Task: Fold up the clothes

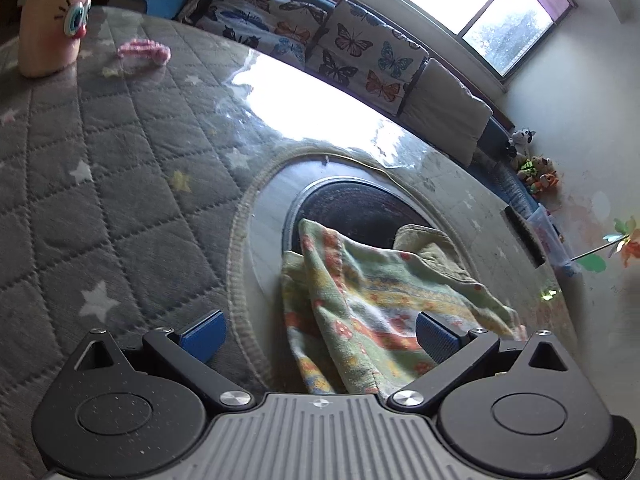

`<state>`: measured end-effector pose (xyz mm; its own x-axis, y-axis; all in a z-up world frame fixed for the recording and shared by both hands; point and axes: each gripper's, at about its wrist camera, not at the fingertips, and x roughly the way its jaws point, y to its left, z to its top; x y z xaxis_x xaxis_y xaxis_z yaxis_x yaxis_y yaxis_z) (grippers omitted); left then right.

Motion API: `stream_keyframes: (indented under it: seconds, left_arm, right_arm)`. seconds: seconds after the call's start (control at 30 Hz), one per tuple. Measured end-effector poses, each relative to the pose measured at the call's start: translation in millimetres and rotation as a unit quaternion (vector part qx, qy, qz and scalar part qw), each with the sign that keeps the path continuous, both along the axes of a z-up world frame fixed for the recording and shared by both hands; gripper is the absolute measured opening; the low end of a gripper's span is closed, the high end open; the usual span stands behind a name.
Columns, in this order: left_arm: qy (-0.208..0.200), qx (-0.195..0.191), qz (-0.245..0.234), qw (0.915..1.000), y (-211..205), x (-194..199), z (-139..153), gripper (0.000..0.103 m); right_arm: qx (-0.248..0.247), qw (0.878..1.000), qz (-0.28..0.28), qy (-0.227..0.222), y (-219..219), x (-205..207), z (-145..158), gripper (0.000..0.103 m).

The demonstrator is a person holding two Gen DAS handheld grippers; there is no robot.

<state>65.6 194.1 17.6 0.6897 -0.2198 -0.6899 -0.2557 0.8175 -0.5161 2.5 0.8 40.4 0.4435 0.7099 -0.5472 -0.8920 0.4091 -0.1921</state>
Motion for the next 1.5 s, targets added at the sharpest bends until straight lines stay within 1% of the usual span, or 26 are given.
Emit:
stream_keyframes:
  seconds: [0.1,0.17,0.27,0.33,0.37,0.4,0.43,0.47,0.53,0.6,0.63,0.67,0.73,0.9,1.13,1.33,1.43,1.5]
  left_arm:
    - [0.001,-0.034,-0.001,0.9994,-1.6,2.2,-1.9,0.094]
    - [0.004,-0.052,0.0,0.9986,-2.9,2.9,-4.0,0.087]
    - [0.007,-0.082,0.004,0.9966,-3.1,4.1,-8.5,0.071]
    - [0.009,-0.1,0.008,0.995,-2.1,5.1,-12.2,0.049]
    - [0.011,-0.104,0.011,0.9945,-1.4,5.7,-13.9,0.045]
    - [0.013,-0.106,0.013,0.9942,-1.0,5.9,-15.8,0.033]
    - [0.015,-0.107,0.014,0.994,-0.6,6.0,-17.6,0.025]
    - [0.016,-0.11,0.016,0.9937,-0.1,6.0,-19.3,0.025]
    - [0.015,-0.109,0.019,0.9937,1.0,5.4,-20.7,0.02]
    - [0.015,-0.108,0.02,0.9938,1.7,4.8,-22.8,0.019]
    - [0.016,-0.107,0.02,0.9939,2.3,4.7,-23.3,0.019]
    - [0.017,-0.106,0.02,0.994,2.7,4.8,-23.5,0.019]
    - [0.016,-0.105,0.021,0.9941,3.2,3.9,-23.3,0.019]
    - [0.013,-0.104,0.021,0.9943,3.5,2.5,-23.9,0.019]
    - [0.013,-0.099,0.02,0.9948,2.4,3.5,-24.1,0.019]
    - [0.015,-0.094,0.02,0.9953,1.5,4.6,-23.0,0.019]
    - [0.015,-0.092,0.02,0.9955,0.8,5.1,-22.7,0.019]
    - [0.015,-0.089,0.02,0.9957,0.4,5.2,-22.3,0.019]
  right_arm:
    - [0.01,1.0,-0.004,0.0,-6.5,0.1,4.4,0.006]
    - [0.014,1.0,-0.006,0.001,-9.4,-0.5,5.7,0.006]
    - [0.019,1.0,-0.006,0.004,-15.7,-0.5,7.9,0.006]
    - [0.022,1.0,-0.006,0.005,-19.5,-0.3,8.5,0.006]
    - [0.023,1.0,-0.006,0.007,-19.4,0.2,8.4,0.006]
    - [0.023,1.0,-0.005,0.008,-18.9,0.8,8.3,0.006]
    - [0.024,1.0,-0.005,0.01,-18.3,1.4,8.1,0.006]
    - [0.024,1.0,-0.004,0.011,-17.8,2.0,8.0,0.006]
    - [0.027,0.999,-0.004,0.033,-21.4,4.7,9.3,0.008]
    - [0.03,0.999,-0.007,0.045,-27.5,7.9,10.0,0.009]
    - [0.032,0.998,-0.01,0.048,-31.8,9.1,9.5,0.012]
    - [0.032,0.998,-0.02,0.052,-37.0,13.4,7.7,0.015]
    - [0.032,0.997,-0.045,0.06,-47.8,23.8,3.6,0.017]
    - [0.031,0.991,-0.107,0.08,-74.9,49.7,-6.6,0.017]
    - [0.03,0.975,-0.192,0.105,-112.1,86.5,-21.3,0.017]
    - [0.03,0.961,-0.251,0.109,-137.1,116.7,-33.8,0.018]
    - [0.034,0.951,-0.287,0.108,-155.0,132.7,-38.4,0.018]
    - [0.038,0.948,-0.297,0.107,-161.3,137.4,-39.6,0.018]
